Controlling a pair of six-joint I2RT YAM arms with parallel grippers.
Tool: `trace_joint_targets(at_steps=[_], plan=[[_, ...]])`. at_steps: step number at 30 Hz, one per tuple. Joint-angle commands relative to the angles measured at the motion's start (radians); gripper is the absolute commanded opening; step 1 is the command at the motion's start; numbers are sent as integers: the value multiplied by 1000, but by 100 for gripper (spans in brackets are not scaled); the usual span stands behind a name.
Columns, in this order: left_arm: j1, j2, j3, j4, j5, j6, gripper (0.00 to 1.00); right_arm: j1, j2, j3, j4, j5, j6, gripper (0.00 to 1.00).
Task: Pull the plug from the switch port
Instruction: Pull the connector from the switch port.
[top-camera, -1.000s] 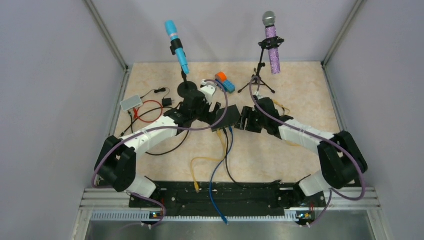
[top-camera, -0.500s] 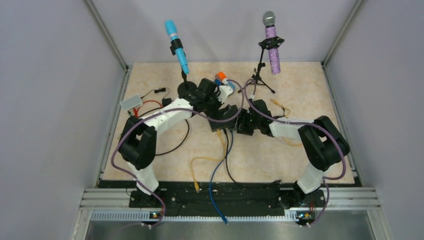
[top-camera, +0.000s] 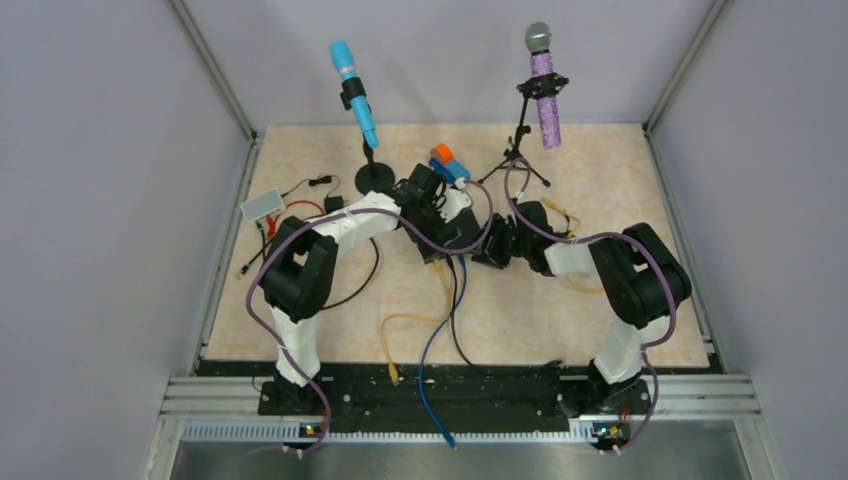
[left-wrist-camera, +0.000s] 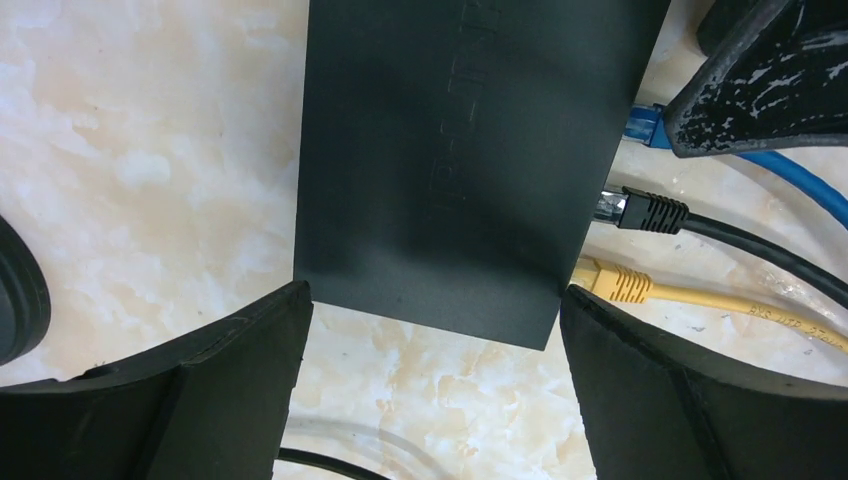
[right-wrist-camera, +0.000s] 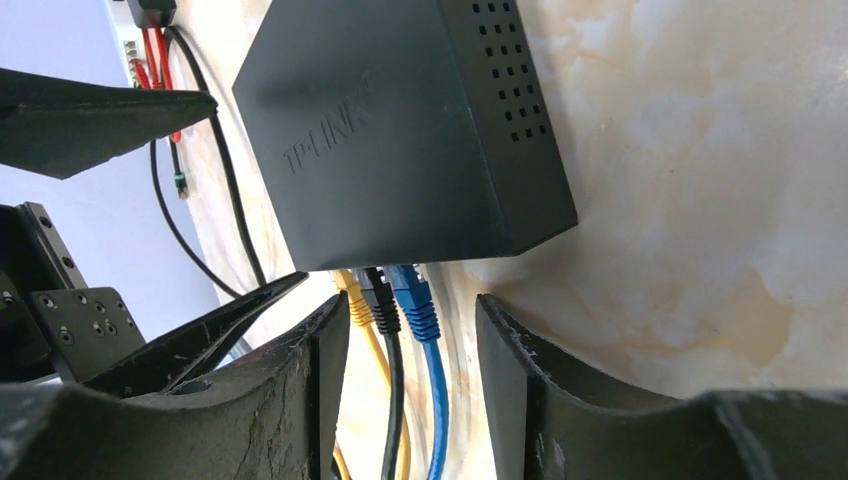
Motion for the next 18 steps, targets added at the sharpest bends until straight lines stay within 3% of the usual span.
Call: trace_joint_targets(at_steps=[1,18], plan=[[-2,15,54,-5,26,40,99,-3,35,16,18,-5,-5,49],[-15,63,50,-20,64,33,99,-3,116,33,80,-38,33,51]])
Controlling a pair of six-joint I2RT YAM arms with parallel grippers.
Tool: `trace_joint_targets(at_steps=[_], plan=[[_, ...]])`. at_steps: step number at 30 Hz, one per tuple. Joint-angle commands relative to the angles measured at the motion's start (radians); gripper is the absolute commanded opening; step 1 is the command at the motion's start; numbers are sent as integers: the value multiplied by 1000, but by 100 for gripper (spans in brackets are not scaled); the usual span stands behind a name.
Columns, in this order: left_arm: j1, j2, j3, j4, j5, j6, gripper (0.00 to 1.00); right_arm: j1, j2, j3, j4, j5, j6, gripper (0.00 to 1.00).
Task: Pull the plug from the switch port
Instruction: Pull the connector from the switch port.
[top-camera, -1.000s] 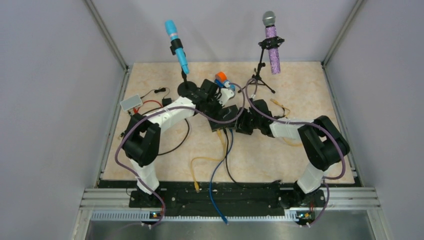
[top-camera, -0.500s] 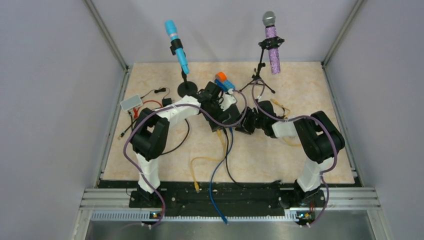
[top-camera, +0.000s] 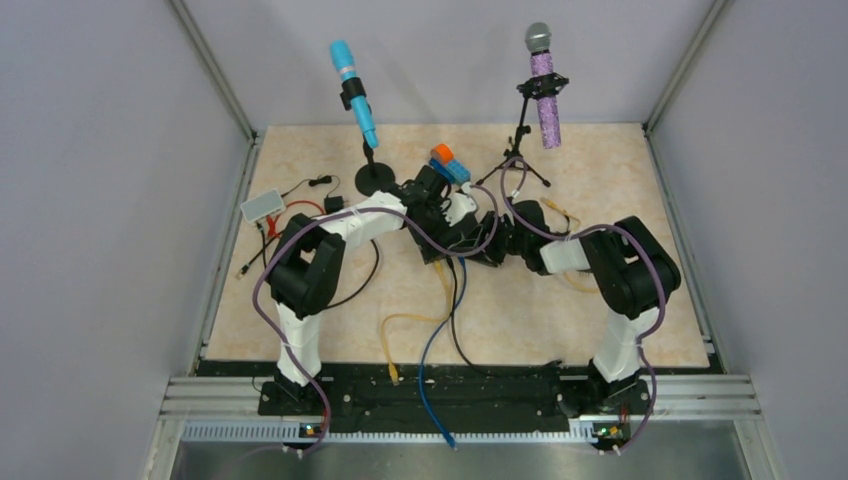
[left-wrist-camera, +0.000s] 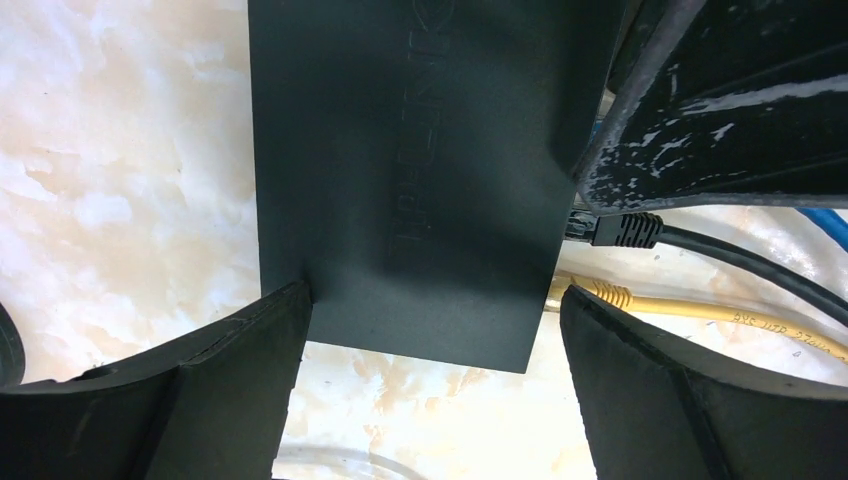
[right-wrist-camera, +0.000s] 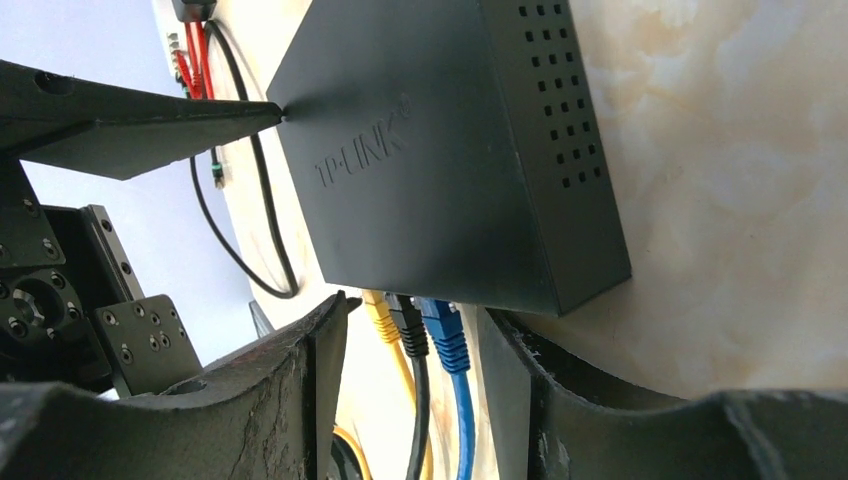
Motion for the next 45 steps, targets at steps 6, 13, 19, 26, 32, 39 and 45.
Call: trace_joint_targets(at_steps=[6,13,19,26,32,39,45], plan=[[-5,34,29,-4,17,-14,99,-1,58,15,-9,18,-4,47],[-5,33,4,1,31,-35,93,-1,74,-22,35,19,14,34],[-9,34,-6,7,51,-45,93,-2,81,-41,87,20,44,32],[-27,49,-5,15,37,-56,94,2,71,-59,101,43,59,24],[-26,57,-20,17,26,-61,94,3,75,-75,126,33,70,22],[-27,55,-30,18,18,-60,92,5,52,-100,163,28,81,30],[-26,54,-37,22,21,-62,91,5,42,-137,190,24,84,31]])
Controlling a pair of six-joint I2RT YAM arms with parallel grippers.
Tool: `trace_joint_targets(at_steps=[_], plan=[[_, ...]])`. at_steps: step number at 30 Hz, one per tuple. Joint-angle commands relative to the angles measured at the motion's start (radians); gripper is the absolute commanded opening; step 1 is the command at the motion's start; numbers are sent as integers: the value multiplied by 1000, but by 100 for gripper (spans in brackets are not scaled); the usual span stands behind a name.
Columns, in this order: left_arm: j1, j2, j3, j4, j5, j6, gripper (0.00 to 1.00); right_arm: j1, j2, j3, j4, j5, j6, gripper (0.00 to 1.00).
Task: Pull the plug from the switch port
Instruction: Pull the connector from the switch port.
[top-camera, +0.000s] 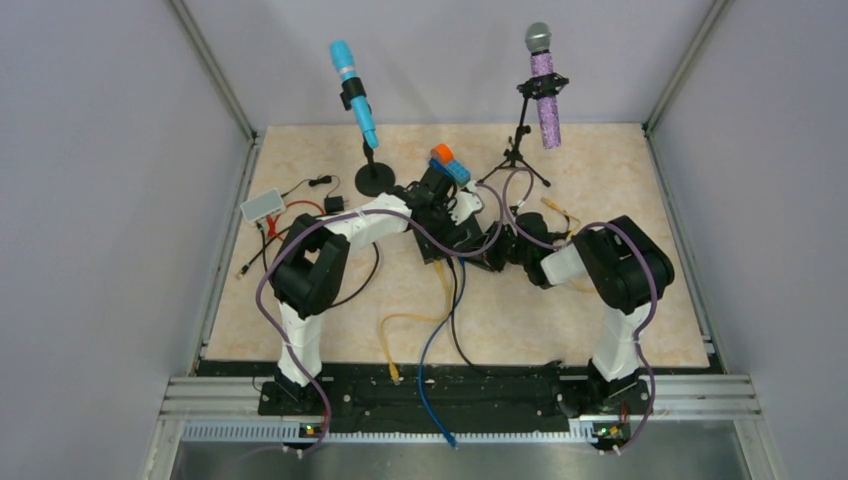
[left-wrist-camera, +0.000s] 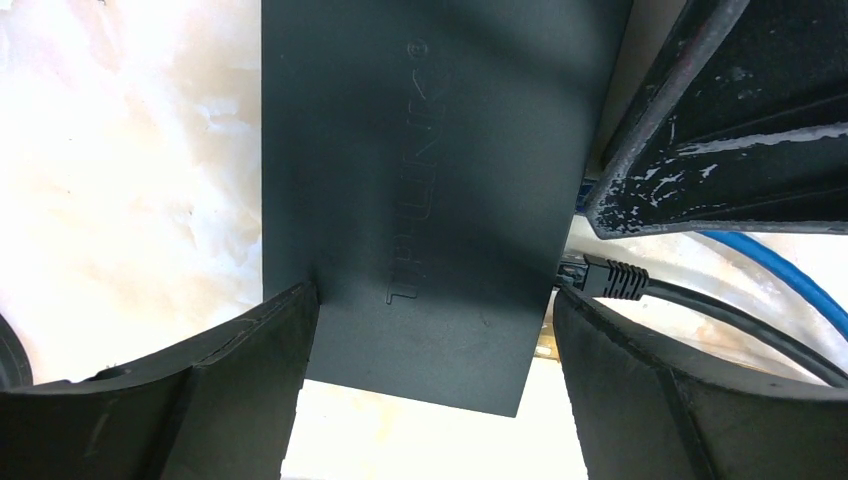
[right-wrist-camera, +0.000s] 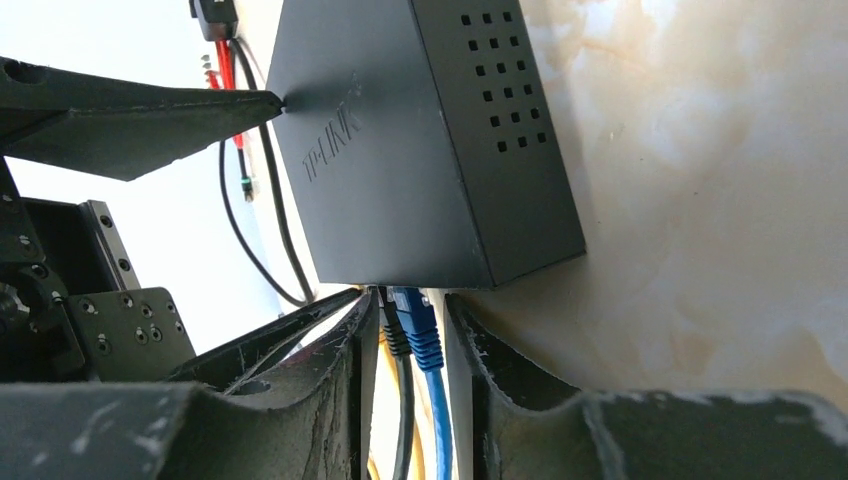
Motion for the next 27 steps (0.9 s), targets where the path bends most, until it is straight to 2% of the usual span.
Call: trace_joint_targets(at_steps=[1,5,12,27], plan=[[-3,37,-40,-40,29,-26,91,3,-3,-40,-34,16,-18,28],[-4,38,-39,-42,33,-26,91,5,7,-19,-33,16,-14,27],[-4,38,-38,-48,42,-24,91,6,37,18,-30,30,8,32],[-4,36,-41,-49,43,-29,89,5,62,-2,8,33,35,23]])
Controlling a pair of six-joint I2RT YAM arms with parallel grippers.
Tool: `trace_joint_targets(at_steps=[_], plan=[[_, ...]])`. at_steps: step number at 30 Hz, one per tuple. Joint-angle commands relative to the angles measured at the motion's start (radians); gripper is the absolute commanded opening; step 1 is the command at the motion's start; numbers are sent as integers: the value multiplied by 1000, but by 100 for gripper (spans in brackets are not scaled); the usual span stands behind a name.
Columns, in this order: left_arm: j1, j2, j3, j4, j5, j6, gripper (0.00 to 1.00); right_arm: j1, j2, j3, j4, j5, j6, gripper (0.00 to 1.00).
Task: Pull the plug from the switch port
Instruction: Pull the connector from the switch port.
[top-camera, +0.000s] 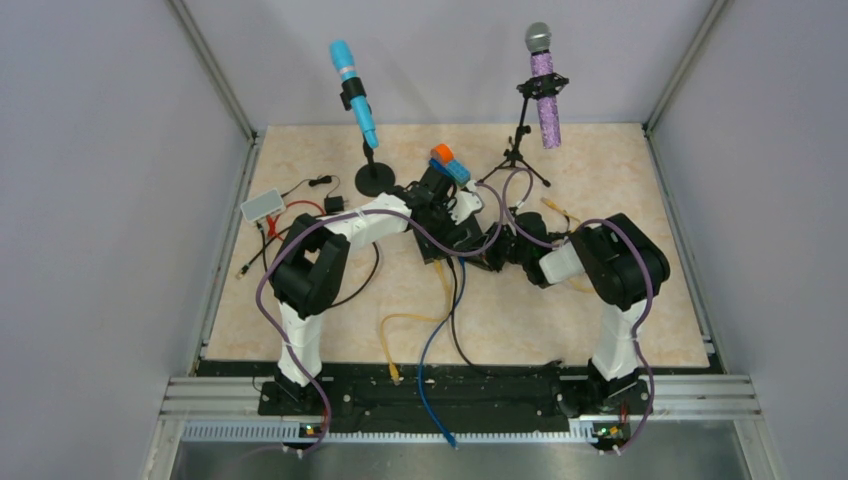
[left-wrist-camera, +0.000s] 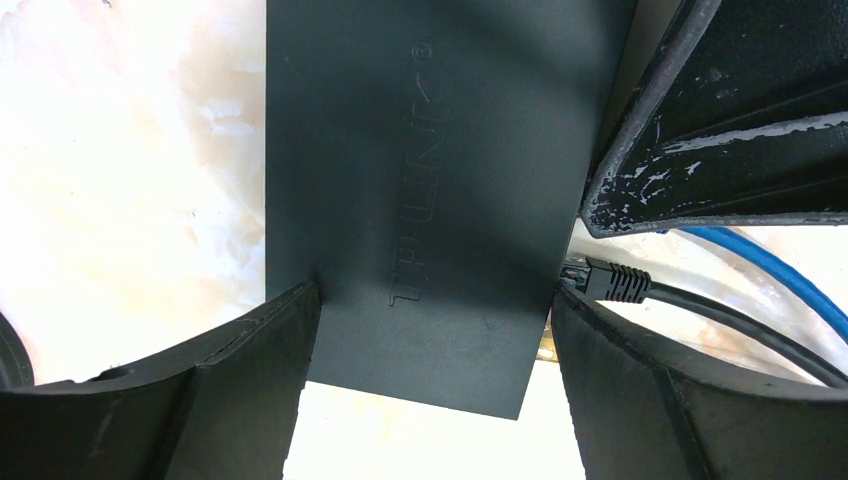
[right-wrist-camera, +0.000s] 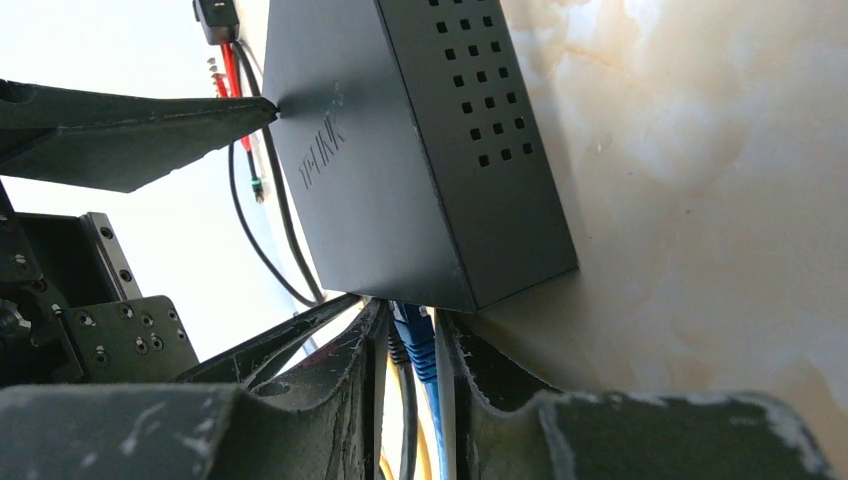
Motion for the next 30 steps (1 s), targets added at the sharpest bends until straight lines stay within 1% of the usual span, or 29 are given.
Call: trace_joint_targets(at_steps=[1,3,7,12,16,20,23,26,27,29,30], plan=[[-3,37,-38,-59,43,-28,89,5,31,-11,-18,55,-13,22],[-3,36,-37,-60,44,-28,89,5,31,-9,-19,57,-10,22],[-3,36,-38,-62,48,-28,89,5,29,3,-23,64,17,29],[-3,37,-39,-65,50,-29,89,5,29,13,-37,89,31,29],[-4,35,-39,-65,53,-30,88,5,36,15,-40,90,33,23],[-3,35,-39,-66,53,-30,88,5,35,11,-35,93,38,20],[-3,35,-40,-66,55,-31,88,5,30,11,-37,93,36,14],[-3,35,-40,-67,56,-31,88,5,22,8,-44,96,26,11],[-3,34,-40,-67,55,-30,88,5,18,6,-49,100,16,8],[-3,35,-39,-67,56,-32,88,6,6,6,-75,109,-4,5],[-3,35,-40,-67,55,-31,88,5,1,5,-84,111,-15,3]])
